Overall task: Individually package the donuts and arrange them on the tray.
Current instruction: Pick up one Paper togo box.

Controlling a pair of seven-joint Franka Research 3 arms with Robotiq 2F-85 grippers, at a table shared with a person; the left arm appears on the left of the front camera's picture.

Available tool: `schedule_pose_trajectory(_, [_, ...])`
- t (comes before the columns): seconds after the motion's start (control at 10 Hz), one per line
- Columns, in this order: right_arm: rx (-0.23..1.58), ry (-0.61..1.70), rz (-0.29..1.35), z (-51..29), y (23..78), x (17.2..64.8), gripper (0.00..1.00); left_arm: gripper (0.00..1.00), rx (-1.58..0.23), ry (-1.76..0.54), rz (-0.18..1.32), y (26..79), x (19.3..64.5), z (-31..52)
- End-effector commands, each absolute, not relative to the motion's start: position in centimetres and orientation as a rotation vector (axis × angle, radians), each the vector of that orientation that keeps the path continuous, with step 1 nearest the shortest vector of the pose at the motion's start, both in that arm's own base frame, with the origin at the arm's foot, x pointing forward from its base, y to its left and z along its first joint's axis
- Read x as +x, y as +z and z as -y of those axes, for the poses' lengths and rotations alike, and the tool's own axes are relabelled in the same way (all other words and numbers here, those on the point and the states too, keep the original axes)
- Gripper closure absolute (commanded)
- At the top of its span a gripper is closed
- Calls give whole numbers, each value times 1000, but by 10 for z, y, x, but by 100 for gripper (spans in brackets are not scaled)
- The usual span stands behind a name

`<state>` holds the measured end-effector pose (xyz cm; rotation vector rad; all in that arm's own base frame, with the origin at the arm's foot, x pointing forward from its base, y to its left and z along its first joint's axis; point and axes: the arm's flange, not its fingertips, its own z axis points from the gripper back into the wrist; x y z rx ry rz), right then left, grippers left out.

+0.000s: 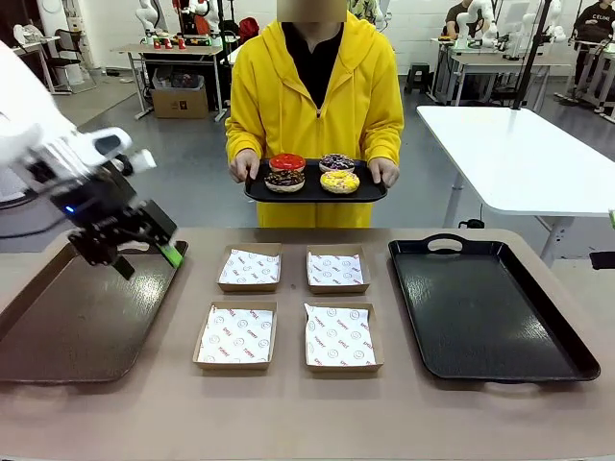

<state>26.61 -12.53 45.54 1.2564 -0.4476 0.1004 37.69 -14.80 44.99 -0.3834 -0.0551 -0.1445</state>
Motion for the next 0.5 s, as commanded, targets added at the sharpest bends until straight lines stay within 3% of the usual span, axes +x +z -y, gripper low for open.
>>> schedule_pose_trajectory(0.0, [1280,113,471,127,455,269,0,0,-271,-128,59,423,386,173])
schedule_pose_trajectory(0.4, [1280,113,471,127,455,269,0,0,-128,-82,101,364,405,212])
